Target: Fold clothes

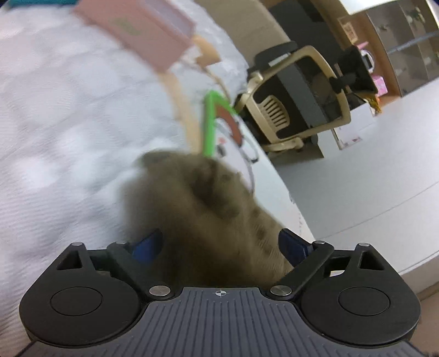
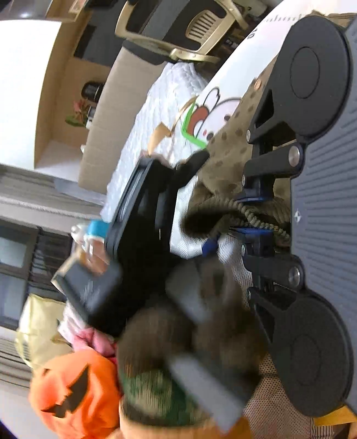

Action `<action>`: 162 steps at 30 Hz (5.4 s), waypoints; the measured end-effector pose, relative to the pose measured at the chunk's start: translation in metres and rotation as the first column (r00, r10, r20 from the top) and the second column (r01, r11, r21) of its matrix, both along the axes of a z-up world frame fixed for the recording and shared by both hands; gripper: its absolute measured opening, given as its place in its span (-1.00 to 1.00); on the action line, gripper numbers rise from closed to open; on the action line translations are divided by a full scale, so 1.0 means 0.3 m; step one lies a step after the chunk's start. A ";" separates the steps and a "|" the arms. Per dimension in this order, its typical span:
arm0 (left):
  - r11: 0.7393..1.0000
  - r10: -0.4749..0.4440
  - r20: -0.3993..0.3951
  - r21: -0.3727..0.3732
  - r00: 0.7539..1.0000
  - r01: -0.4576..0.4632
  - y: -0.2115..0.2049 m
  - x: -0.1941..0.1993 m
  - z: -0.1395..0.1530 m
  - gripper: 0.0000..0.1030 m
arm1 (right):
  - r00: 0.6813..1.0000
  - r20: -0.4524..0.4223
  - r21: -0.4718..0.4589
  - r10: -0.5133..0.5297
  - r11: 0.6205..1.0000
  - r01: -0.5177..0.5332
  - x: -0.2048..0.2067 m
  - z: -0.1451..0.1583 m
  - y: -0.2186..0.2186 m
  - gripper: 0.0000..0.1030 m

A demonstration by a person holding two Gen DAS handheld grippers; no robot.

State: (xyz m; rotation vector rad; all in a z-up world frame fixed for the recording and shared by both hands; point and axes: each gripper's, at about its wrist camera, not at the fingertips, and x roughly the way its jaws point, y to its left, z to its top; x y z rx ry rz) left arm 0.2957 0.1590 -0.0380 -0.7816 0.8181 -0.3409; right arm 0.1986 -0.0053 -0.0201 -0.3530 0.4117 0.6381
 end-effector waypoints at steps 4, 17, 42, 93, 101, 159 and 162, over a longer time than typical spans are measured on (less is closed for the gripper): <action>0.983 -0.169 0.123 0.095 0.978 0.158 -0.244 0.052 0.198 0.23 | 0.996 0.034 0.127 -0.080 0.989 0.075 -0.025 0.075 -0.182 -0.72; 0.834 -0.552 0.224 0.126 0.803 0.538 -0.722 0.003 0.341 0.72 | 0.855 -0.244 0.201 -0.457 0.839 0.506 -0.151 -0.036 -0.871 -0.80; 0.933 -0.333 0.186 -0.079 0.925 0.351 -0.188 0.070 0.104 0.36 | 0.934 -0.324 0.280 -0.151 0.928 0.248 0.180 -0.027 -0.401 -0.14; 0.925 -0.364 0.027 0.127 0.931 0.358 -0.395 -0.097 -0.037 -0.13 | 0.969 0.158 -0.315 -0.192 0.920 0.234 -0.306 -0.057 -0.673 -0.46; 0.910 -0.395 0.146 0.195 0.907 0.365 -0.378 -0.191 0.110 -0.67 | 0.921 0.278 -0.177 -0.271 0.929 0.326 -0.332 0.159 -0.727 -0.94; 0.877 -0.399 0.208 0.370 0.893 0.305 -0.357 -0.097 0.159 0.81 | 0.951 -0.127 0.029 -0.281 0.958 0.287 -0.112 0.013 -0.937 0.22; 0.809 -0.492 0.215 0.472 0.843 0.352 -0.389 -0.230 0.153 0.81 | 0.961 -0.134 0.143 -0.240 0.955 0.259 -0.144 0.076 -0.958 0.22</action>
